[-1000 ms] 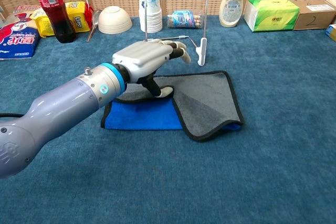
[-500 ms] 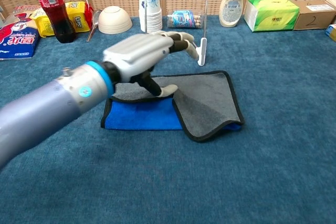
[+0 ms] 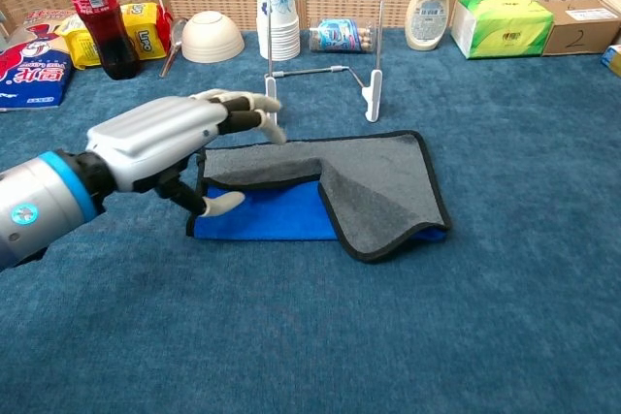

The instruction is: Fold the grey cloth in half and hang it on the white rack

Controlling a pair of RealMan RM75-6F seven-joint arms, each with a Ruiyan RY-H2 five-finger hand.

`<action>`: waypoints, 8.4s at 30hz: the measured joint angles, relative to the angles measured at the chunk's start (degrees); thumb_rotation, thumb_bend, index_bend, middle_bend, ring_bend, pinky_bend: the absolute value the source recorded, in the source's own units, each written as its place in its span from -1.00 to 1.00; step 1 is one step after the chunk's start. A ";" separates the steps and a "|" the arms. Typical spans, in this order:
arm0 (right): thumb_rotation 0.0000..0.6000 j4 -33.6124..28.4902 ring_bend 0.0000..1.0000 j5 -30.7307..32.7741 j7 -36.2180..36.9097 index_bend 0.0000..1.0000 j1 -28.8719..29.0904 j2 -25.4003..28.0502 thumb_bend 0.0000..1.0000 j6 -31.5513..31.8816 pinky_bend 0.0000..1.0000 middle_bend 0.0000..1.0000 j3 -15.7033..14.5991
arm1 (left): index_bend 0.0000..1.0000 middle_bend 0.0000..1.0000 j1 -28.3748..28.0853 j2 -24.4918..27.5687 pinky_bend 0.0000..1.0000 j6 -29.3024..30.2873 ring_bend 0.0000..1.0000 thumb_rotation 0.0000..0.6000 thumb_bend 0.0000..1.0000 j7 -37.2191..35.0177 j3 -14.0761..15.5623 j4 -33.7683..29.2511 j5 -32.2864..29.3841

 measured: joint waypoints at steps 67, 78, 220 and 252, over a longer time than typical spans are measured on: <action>1.00 -0.04 -1.00 0.08 1.06 -0.92 -1.19 0.59 -0.36 1.14 -1.00 -0.95 -0.66 | -0.15 -0.65 0.87 -10.30 -1.00 -1.29 -1.00 1.00 -0.36 6.27 -9.29 14.49 -7.02; 1.00 -0.31 -1.00 0.49 0.63 -0.92 -1.17 0.68 -0.36 0.98 -1.00 -0.95 -0.54 | 0.21 -0.50 -0.66 -12.86 -1.00 -2.40 -1.00 1.00 -0.36 4.56 -10.45 19.44 -7.37; 1.00 -0.68 -1.00 -0.24 0.60 -0.93 -1.58 0.92 -0.36 1.29 -1.00 -0.95 -0.82 | -0.93 -1.00 -1.92 -11.06 -1.00 -3.09 -1.00 1.00 -0.98 3.86 -11.71 19.60 -9.05; 1.00 -0.72 -1.00 -0.66 0.21 -0.92 -0.72 0.27 -0.36 0.49 -1.00 -0.95 -0.76 | -1.00 -1.00 -1.09 -3.48 -1.00 -3.56 -1.00 0.12 -1.00 7.87 -12.11 6.87 -12.25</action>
